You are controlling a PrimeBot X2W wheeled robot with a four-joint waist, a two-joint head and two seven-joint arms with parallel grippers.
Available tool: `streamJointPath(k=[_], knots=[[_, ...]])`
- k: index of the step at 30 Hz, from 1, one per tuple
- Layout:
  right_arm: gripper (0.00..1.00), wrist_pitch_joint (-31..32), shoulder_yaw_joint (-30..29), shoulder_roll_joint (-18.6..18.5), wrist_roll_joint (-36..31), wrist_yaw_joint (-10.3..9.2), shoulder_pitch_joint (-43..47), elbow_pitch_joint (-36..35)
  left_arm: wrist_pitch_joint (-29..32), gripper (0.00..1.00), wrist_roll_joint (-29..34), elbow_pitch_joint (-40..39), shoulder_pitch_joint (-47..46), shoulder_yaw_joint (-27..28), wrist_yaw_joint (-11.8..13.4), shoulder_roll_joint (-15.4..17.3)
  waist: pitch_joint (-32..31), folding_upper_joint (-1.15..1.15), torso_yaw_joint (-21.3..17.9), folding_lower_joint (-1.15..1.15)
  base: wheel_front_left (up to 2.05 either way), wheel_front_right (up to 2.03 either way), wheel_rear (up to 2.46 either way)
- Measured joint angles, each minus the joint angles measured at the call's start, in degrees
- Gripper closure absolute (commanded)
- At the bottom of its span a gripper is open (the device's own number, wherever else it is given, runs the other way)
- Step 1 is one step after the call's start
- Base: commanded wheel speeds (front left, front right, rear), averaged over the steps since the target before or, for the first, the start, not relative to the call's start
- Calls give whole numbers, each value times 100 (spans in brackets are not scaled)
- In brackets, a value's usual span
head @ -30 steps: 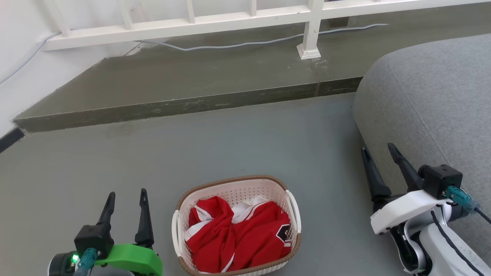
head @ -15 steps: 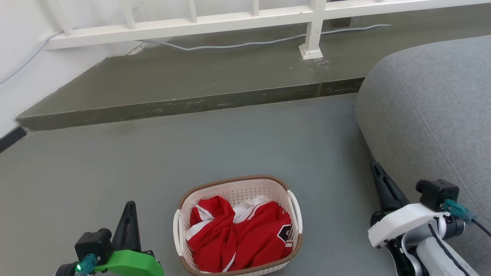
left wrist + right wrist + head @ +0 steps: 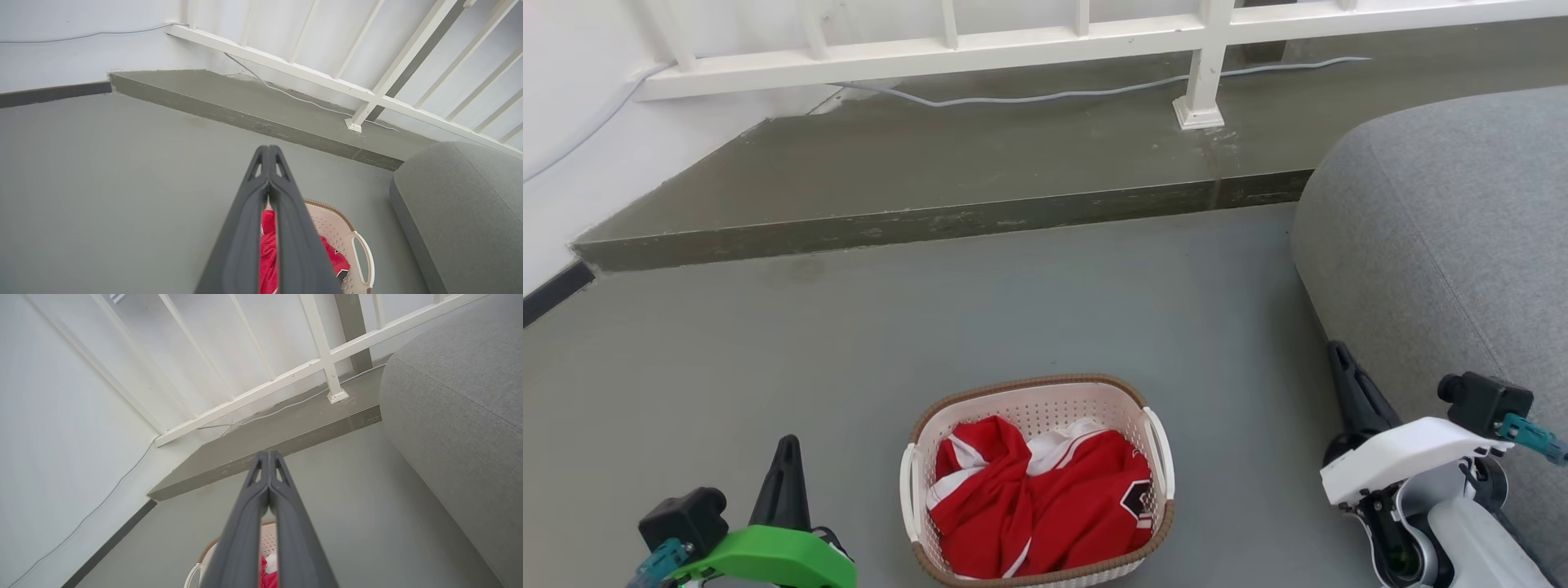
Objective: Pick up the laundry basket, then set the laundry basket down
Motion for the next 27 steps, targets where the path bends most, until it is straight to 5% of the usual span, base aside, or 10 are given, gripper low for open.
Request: streamJointPath(k=[27], knots=[[100, 558, -801, 280, 1833, 327, -2, 56, 526, 100, -2116, 174, -91, 428, -360, -23, -23, 0, 192, 0, 0, 0, 0]])
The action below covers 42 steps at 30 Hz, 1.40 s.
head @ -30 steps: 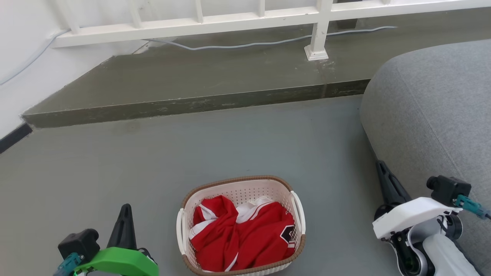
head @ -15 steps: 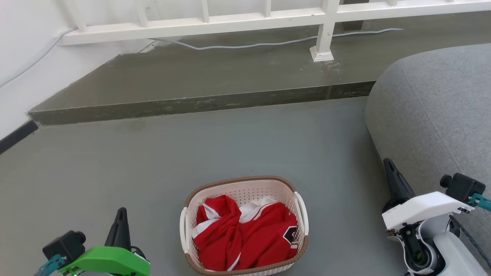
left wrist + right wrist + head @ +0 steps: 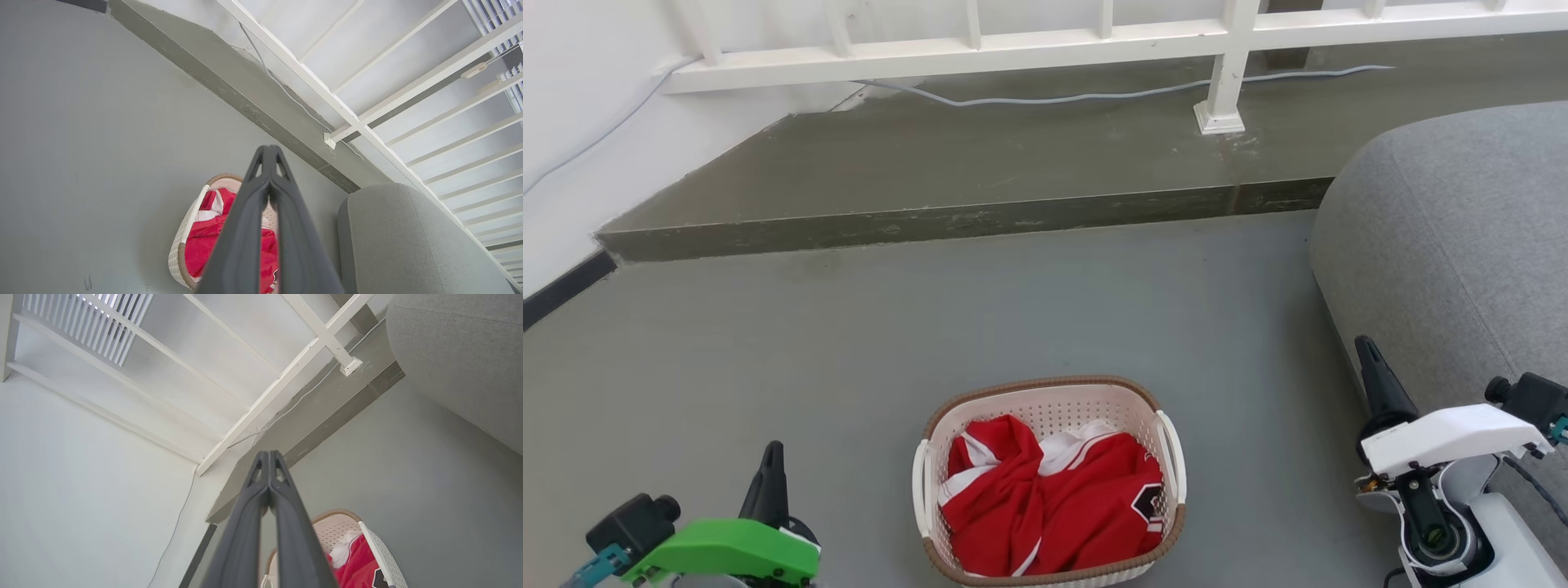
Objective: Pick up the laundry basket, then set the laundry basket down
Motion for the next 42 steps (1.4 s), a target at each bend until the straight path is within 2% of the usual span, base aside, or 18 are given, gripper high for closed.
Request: streamJointPath(k=[42], knots=[[100, 737, -1165, 428, 2638, 487, -55, 207, 689, 100, -3094, 347, -426, 571, -593, 12, -39, 0, 281, 0, 0, 0, 0]])
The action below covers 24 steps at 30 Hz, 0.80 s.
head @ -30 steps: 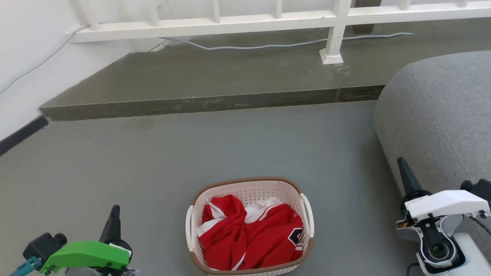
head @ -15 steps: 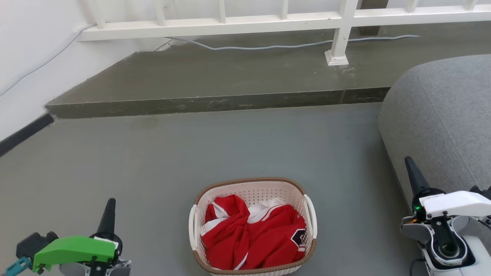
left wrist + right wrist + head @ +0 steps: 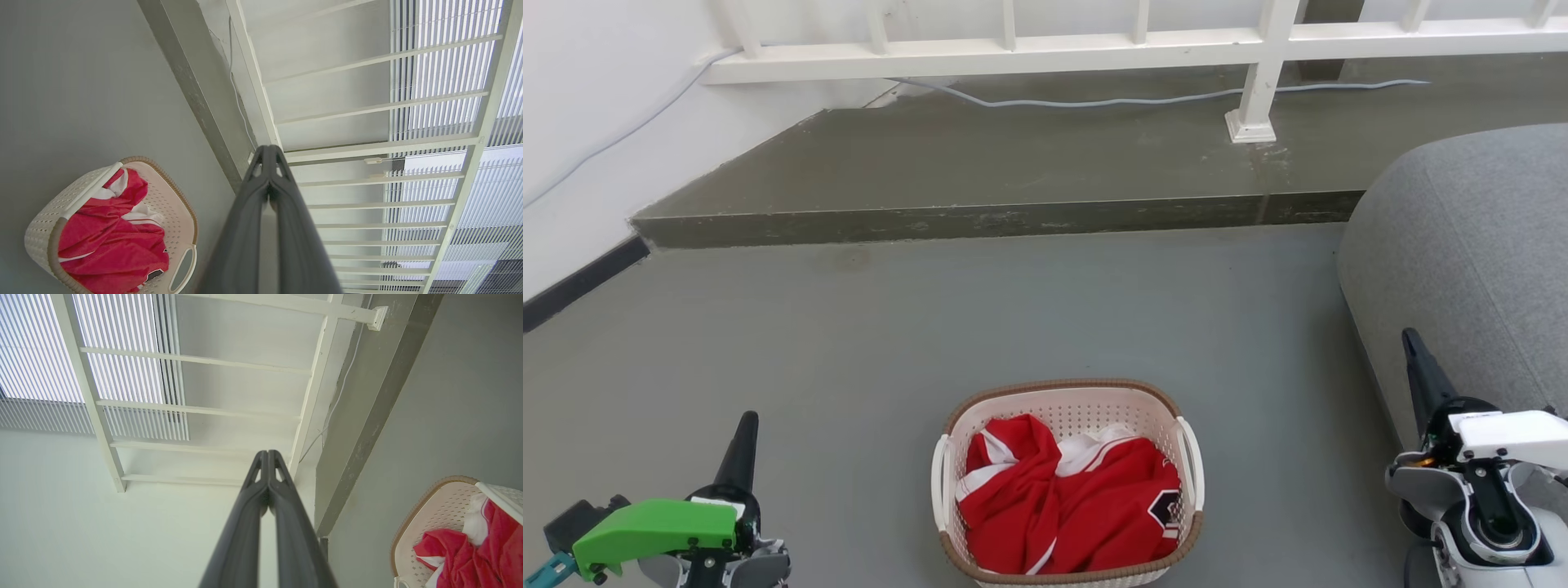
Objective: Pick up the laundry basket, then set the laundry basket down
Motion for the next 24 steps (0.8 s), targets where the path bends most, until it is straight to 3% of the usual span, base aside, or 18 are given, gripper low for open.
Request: streamJointPath(k=[13, 24], knots=[[100, 220, -363, 142, 817, 162, -10, 59, 229, 100, -936, 92, -103, 179, -164, 1, -12, 0, 87, 0, 0, 0, 0], [100, 243, -387, 157, 860, 162, -12, 81, 243, 100, -985, 145, -114, 191, -187, 1, -13, 0, 87, 0, 0, 0, 0]])
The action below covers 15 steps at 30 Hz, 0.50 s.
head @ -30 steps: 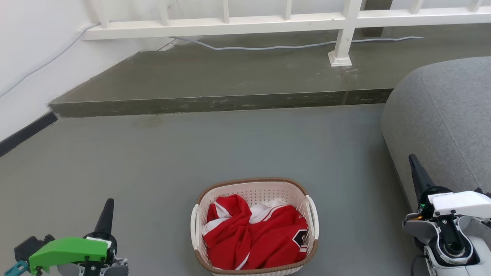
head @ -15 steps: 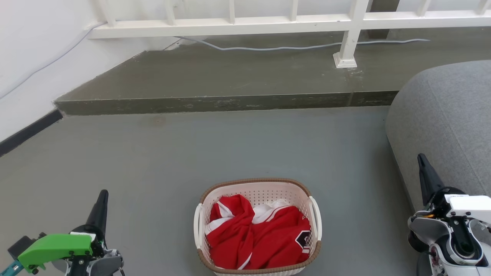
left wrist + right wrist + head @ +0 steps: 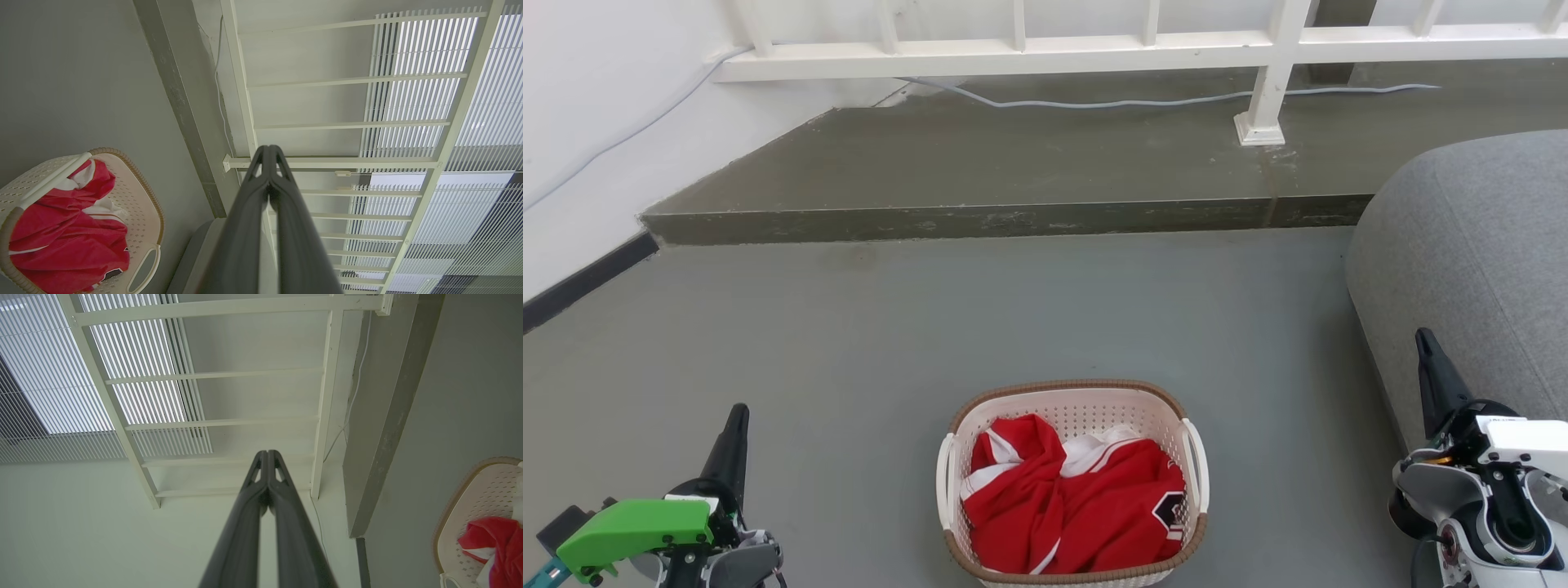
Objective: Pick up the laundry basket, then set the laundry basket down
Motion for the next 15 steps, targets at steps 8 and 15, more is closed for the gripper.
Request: streamJointPath(k=[8, 15], knots=[[100, 0, -2, 0, 0, 0, -1, 11, 0, 100, 0, 12, -7, 2, 0, 0, -1, 0, 0, 0, 0, 0, 0], [100, 0, -3, 1, 0, 0, -2, 16, 0, 100, 0, 16, -9, 3, 0, 0, -1, 0, 0, 0, 0, 0, 0]])
